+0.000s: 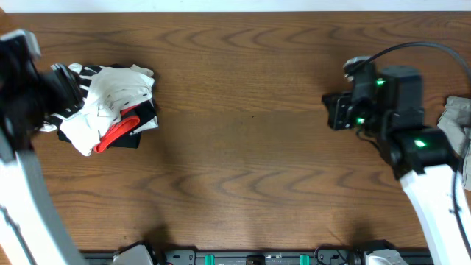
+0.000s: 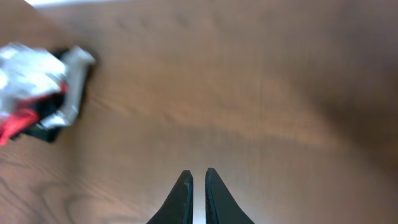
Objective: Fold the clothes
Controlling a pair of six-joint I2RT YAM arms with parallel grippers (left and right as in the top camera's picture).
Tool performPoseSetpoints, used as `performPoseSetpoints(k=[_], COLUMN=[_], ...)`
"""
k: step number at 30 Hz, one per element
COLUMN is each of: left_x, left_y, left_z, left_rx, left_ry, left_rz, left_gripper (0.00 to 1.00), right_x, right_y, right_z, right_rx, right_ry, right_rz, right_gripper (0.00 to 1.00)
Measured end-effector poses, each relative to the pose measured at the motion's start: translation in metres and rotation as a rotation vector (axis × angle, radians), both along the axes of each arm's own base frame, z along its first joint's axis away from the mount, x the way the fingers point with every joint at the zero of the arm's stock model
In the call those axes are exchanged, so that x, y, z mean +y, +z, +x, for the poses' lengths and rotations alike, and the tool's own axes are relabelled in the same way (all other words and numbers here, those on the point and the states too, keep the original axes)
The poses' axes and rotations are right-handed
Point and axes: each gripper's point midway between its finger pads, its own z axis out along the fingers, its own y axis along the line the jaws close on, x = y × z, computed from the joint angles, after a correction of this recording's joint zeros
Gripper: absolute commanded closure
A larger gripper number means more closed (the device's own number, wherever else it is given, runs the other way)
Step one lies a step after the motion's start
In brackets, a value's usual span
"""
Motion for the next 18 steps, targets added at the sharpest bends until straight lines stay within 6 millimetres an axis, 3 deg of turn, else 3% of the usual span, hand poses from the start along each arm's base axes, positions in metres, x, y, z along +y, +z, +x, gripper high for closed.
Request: performPoseSetpoints(k=[2, 3, 4, 5, 6, 8, 13, 18], left_x=[-0.027, -0.041, -0.050, -0.056, -0.064, -0.074, -0.087, -0.094], left_y=[0.012, 0.013, 0.013, 0.013, 0.013, 0.012, 0.016, 0.018], left_z=[-0.029, -0.048, -0.061, -0.071, -0.083, -0.099, -0.130, -0.150], left_rx=[-0.008, 0.006, 0.016, 0.025, 0.033, 0.039, 0.018, 0.002], left_ry=[-0.060, -0.089, -0.109, -0.125, -0.144, -0.163, -0.177, -0.180], left_rz=[0.014, 0.009, 0.009, 0.012, 0.014, 0.008, 0.016, 0.019], left_gripper=[0.33, 0.31, 0.24, 0.06, 0.02, 0.02, 0.02, 0.02], right_x=[0.001, 0.001, 0.000, 0.000, -0.001, -0.004, -0.010, -0.015], right_y=[0.041, 0.058, 0.071, 0.085, 0.093, 0.108, 0.120, 0.112], right_z=[-0.005, -0.010, -0.015, -0.024, -0.030, -0.049, -0.093, -0.135], right_rx=[-0.116, -0.165, -0.200, -0.240, -0.265, -0.312, -0.349, -0.308], right_ry=[0.022, 0.031, 0.037, 0.045, 0.046, 0.055, 0.063, 0.076], right_rz=[0.001, 0.003, 0.006, 0.006, 0.007, 0.006, 0.002, 0.001], right_gripper=[0.88, 0.81, 0.75, 0.69, 0.60, 0.01, 0.01, 0.01])
